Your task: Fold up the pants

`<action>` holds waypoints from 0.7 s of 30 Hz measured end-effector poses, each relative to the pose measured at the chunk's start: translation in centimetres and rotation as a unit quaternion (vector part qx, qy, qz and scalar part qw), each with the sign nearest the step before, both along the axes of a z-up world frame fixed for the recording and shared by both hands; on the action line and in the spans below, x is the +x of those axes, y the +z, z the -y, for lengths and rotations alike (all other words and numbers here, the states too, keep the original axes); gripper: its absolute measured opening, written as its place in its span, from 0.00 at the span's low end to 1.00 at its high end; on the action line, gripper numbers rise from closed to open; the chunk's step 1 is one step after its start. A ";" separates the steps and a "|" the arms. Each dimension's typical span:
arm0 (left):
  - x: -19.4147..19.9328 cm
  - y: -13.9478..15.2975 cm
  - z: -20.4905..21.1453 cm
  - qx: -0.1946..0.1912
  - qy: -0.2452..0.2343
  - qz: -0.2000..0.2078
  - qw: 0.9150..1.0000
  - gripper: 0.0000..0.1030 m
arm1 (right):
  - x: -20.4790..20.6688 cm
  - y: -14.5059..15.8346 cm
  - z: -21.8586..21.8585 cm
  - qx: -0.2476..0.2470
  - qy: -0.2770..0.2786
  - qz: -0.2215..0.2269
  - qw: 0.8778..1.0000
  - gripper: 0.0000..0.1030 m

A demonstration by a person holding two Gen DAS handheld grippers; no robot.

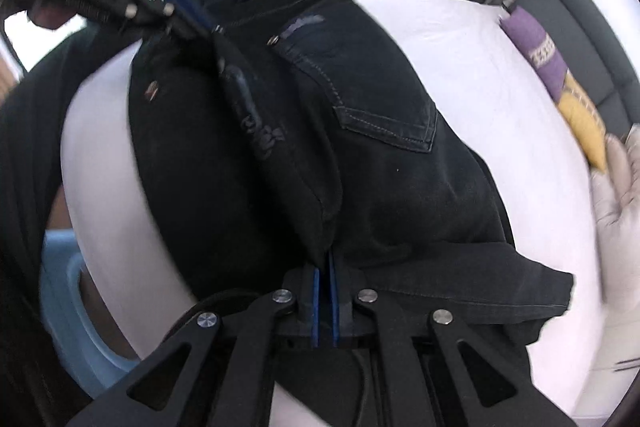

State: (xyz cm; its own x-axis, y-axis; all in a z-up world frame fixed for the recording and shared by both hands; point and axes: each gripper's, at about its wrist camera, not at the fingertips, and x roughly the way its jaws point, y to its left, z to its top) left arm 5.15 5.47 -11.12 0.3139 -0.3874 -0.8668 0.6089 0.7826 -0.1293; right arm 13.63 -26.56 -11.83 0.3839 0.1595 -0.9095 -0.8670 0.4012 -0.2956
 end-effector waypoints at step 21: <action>-1.6 0.2 -0.9 -0.008 0.008 -0.004 1.000 0.13 | -4.9 -2.9 -1.4 -0.047 -0.018 0.045 0.998 0.07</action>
